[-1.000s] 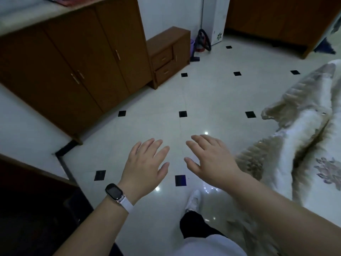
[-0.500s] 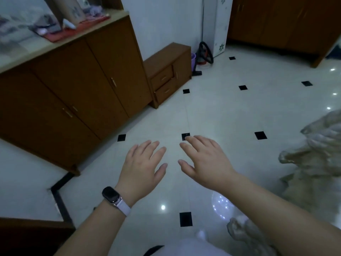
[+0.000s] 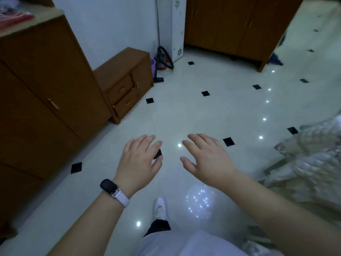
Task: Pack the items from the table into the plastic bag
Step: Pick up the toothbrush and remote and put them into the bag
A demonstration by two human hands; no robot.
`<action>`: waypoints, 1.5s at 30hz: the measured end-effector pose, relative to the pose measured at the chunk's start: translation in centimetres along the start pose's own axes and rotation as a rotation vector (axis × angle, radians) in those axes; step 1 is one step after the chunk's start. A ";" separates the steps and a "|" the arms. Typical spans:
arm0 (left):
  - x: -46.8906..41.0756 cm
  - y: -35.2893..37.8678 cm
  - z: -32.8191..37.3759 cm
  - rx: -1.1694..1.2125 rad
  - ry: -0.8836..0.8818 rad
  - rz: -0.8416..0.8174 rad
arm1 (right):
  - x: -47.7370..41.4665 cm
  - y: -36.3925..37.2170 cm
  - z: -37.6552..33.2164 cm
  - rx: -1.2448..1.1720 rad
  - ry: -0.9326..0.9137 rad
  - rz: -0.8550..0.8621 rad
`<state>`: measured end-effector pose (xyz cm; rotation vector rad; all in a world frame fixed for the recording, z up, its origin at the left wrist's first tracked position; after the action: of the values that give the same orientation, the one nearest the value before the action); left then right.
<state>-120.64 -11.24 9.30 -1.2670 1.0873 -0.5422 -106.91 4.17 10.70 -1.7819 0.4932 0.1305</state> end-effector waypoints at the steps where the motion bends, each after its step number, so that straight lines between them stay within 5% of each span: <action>1: -1.7 0.5 -0.6 0.011 0.017 0.018 | -1.2 0.1 0.6 0.012 0.010 -0.004; 14: -23.9 7.9 -2.6 0.181 0.353 0.075 | -12.4 1.1 10.3 0.167 0.248 0.056; 26: -41.7 13.7 2.7 0.139 0.431 0.018 | -20.9 1.3 29.4 0.089 0.393 0.109; 45: -70.5 21.2 27.0 0.318 0.896 0.143 | -19.1 -10.7 57.0 0.294 0.822 0.182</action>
<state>-132.45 66.26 11.89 -0.6381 1.7206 -1.1780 -110.31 65.16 11.32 -1.4408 1.1932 -0.5473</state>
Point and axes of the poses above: each hand's wrist, its own x-axis away from the middle knuckle, its own y-axis out of the palm, z = x × y, the point moved 4 cm from there along -x, towards the middle knuckle, and after that the axes turned 12 degrees about -x, right-handed, at the moved point
